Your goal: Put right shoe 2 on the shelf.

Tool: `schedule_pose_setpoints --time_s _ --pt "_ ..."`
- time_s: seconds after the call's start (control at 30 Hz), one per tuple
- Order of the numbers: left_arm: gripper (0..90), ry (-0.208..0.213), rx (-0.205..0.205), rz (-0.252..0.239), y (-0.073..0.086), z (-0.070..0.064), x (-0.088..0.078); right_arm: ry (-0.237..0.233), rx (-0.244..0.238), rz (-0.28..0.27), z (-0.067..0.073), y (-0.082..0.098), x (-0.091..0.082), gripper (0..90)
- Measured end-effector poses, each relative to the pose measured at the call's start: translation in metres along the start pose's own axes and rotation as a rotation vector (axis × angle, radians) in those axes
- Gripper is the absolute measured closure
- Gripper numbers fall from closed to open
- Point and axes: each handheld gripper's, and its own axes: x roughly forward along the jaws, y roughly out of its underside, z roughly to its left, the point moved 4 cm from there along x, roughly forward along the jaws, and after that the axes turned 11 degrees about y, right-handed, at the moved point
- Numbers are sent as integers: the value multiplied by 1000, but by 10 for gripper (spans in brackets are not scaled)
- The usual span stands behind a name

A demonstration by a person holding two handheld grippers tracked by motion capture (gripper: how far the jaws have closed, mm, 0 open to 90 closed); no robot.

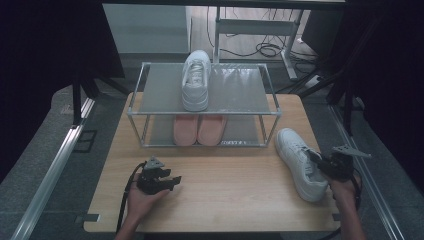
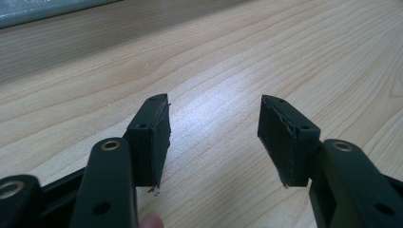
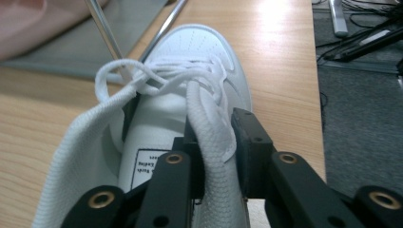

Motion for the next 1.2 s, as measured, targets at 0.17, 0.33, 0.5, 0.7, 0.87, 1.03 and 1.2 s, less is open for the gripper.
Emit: schedule_pose_setpoints --time_s 0.17,0.33,0.5,0.7,0.87,1.03,1.2 --pt "452 -2 -6 -3 0 1 -1 -40 101 -26 -5 3 0 799" --pt "452 -3 -7 -1 0 1 0 -88 202 -54 -8 5 -4 801" --pt "452 -3 -8 -3 0 1 0 -106 274 -107 -9 4 -12 802" --pt "452 -4 -7 -2 0 1 -1 -118 346 -153 -10 2 -19 801" --pt "451 -4 -7 -1 0 2 0 -129 403 -186 -11 2 -24 801" --pt "452 -4 -10 -2 0 1 0 -144 460 -219 -11 2 -29 802" --pt "451 -4 -8 -1 0 2 0 -162 518 -256 -10 1 -33 805"
